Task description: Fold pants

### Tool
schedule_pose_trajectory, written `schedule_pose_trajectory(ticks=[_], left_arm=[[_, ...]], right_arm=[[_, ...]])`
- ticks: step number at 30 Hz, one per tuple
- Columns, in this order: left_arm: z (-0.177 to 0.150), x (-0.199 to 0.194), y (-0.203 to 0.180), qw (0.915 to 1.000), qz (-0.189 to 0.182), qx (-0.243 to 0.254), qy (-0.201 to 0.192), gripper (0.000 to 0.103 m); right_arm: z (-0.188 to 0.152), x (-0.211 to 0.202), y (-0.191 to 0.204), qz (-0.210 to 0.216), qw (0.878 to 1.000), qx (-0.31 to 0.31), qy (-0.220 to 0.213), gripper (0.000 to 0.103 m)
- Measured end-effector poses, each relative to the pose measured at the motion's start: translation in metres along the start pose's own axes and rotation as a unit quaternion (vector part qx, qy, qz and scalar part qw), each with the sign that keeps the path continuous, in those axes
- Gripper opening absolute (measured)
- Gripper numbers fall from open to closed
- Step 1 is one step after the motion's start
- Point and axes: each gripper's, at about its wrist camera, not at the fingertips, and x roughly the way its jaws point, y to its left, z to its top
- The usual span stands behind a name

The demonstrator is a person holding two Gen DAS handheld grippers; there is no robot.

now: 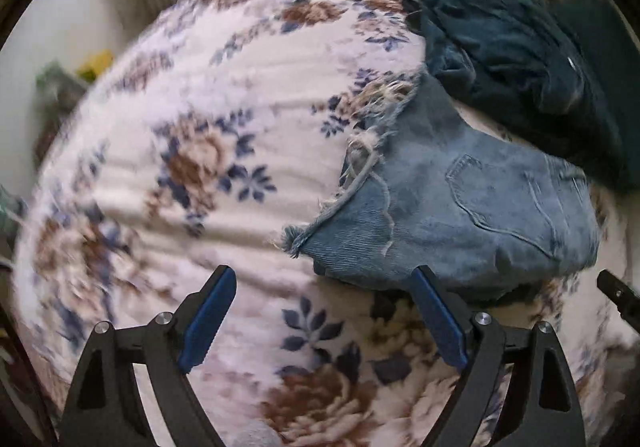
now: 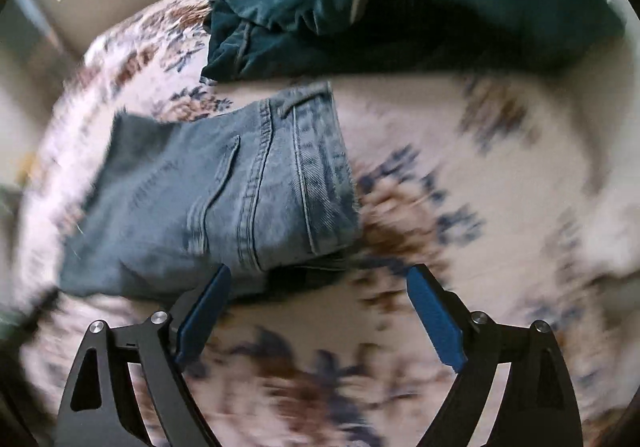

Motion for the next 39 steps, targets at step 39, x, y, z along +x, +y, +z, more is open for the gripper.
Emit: schedule_pose_trajectory(ticks=[39], left_arm=[[-0.17,-0.503,0.009,0.9823,-0.023,0.041,-0.181,0.089]], right_arm=[[-0.214,-0.64,-0.075,0.055,0.974,-0.034,-0.216,0.092]])
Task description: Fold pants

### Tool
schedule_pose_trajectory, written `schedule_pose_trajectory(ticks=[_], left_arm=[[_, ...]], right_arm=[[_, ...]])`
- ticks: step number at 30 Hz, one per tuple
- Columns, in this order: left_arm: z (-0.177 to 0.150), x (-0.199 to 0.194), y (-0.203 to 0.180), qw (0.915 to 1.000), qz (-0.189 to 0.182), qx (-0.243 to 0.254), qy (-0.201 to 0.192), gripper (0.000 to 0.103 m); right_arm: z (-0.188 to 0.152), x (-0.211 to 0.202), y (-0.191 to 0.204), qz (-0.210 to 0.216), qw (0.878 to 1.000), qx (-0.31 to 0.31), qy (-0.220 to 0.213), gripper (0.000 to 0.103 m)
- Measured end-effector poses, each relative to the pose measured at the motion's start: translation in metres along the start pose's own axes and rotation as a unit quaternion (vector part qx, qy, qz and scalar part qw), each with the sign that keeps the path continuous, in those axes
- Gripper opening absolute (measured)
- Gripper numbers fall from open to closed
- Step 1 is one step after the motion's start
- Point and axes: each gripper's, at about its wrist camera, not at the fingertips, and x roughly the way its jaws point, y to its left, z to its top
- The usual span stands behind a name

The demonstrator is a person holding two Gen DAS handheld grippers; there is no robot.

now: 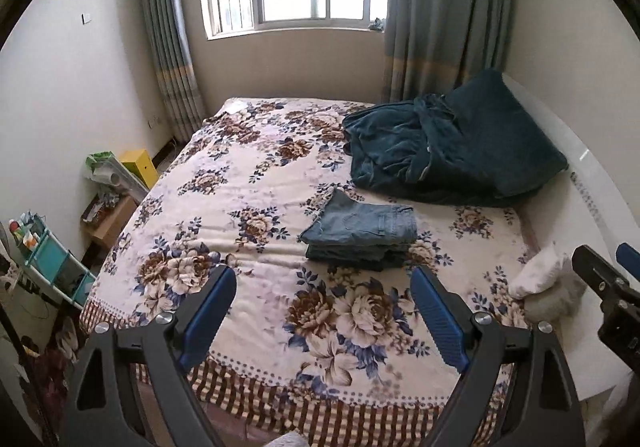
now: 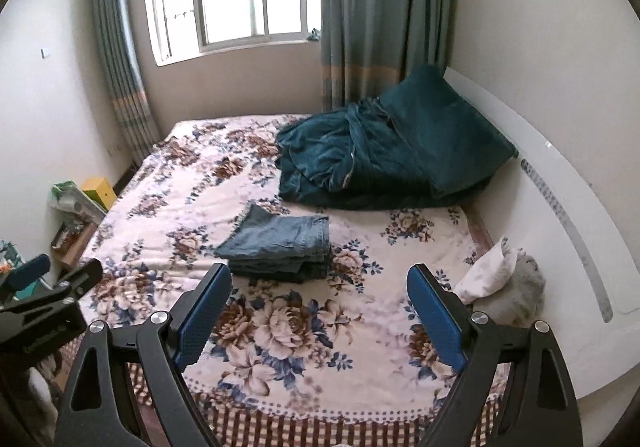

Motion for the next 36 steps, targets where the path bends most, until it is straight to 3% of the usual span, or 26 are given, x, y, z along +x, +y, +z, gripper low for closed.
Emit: schedule_pose_trajectory(ticks=[5,7,8,23,36], left_arm=[[-0.002,-0.025,0.008,0.9998,0.01,0.004,-0.014,0.089],[-0.002,-0.027,0.011,0.9998,0.006,-0.003,-0.02,0.103],[0.0,-0.025,0.011,0.9996,0.008,-0.003,-0.025,0.103],[0.0,0.031,0.007,0.9987,0.04,0.015,-0.029,0.103],[-0.004,0.047,0.009,0.9984,0.049,0.019,-0.022,0.103]], right_arm=[[0.001,-0.041,0.011,0.002,1.0,-0.007,-0.02,0.092],[0.003,-0.044,0.013,-0.002,1.0,-0.005,-0.028,0.099],[0.004,-0.044,0.016,-0.01,0.999,-0.011,-0.032,0.1],[0.01,0.049,0.02,-0.041,0.999,0.001,-0.011,0.1],[0.0,0.085,0.021,-0.045,0.999,0.005,0.012,0.1]])
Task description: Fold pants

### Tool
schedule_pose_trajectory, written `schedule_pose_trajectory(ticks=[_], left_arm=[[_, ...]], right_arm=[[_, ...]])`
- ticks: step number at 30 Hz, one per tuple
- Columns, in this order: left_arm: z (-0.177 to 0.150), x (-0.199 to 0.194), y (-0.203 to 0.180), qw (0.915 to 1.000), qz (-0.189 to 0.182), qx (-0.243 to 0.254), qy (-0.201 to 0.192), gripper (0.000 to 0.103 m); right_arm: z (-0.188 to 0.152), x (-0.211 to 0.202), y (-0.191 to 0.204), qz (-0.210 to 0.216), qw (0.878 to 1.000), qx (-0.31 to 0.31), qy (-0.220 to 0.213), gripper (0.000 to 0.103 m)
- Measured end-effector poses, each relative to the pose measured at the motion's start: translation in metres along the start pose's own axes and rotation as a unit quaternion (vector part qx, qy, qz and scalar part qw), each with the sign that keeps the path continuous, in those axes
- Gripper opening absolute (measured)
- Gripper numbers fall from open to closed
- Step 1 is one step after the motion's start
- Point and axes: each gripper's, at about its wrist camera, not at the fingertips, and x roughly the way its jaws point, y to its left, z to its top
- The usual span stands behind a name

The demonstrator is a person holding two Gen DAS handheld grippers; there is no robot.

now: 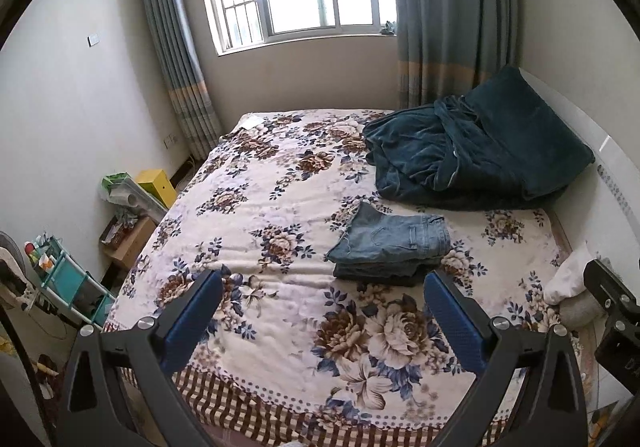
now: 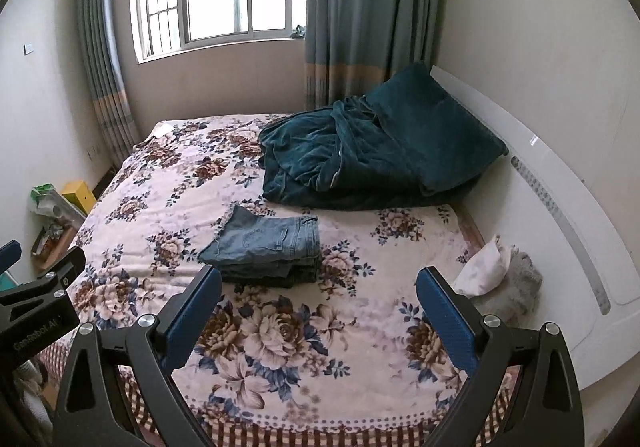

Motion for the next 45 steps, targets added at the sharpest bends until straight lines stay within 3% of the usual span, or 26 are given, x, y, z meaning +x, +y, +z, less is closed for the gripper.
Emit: schedule_pose_trajectory(ticks=[45], left_arm=[[0.009,-0.01,-0.012,0.9997,0.002,0.013,-0.018,0.103]], right_arm=[[-0.002,0.004,-0.009,0.011,1.0,0.017,0.006,0.1]])
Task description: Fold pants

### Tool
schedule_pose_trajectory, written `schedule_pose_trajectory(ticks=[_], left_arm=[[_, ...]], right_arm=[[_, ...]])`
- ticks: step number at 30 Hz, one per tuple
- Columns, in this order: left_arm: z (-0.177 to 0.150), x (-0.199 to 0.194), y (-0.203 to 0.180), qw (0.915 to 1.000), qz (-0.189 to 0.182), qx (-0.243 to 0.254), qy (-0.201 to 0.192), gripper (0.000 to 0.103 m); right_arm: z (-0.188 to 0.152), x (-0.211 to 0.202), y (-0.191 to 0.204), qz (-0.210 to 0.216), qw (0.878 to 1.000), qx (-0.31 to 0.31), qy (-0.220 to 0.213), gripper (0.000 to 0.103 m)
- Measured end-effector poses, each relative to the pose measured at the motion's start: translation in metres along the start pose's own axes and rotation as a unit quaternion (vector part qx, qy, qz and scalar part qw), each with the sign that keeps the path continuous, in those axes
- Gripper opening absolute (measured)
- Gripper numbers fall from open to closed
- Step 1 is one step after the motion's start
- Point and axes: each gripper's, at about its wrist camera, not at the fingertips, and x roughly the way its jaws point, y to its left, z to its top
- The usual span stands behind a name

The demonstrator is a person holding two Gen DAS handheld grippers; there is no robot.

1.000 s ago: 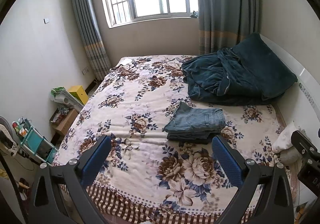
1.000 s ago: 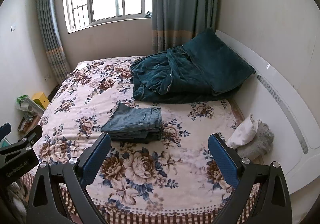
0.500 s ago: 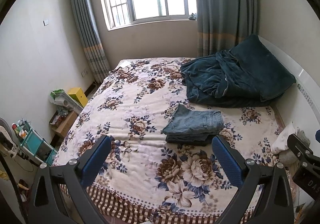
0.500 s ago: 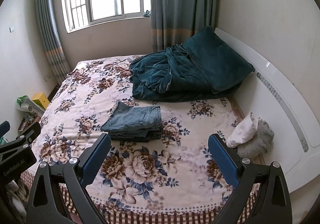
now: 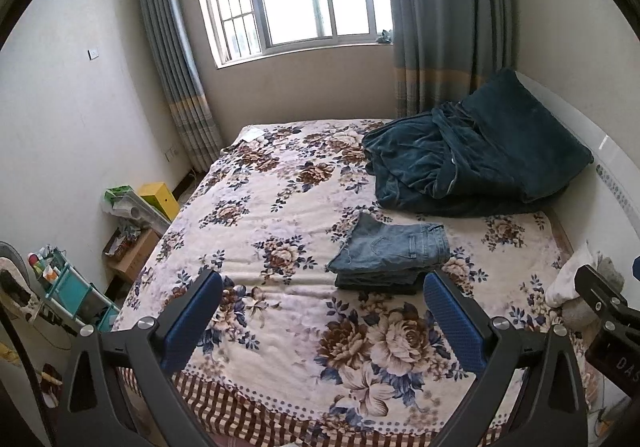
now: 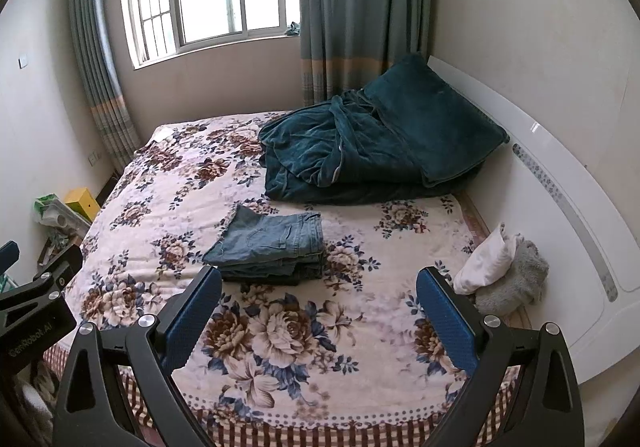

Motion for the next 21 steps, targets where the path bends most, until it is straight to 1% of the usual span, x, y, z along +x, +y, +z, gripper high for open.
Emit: schedule_pose_trajectory(ticks=[14,21], left_arm=[[0.0037,-0.007,0.0046,1.0,0.002,-0.001,-0.005,0.103],[0.0045,-0.0089,0.0052,1.0,0.003,-0.001,-0.006,0.103]], right_arm=[[0.0019,-0.0006,0.0015,0.002,1.0,0.002,0.001,0.1],[0.0069,-0.0048,0.0084,0.005,1.0,0.007,0.001,0.1]])
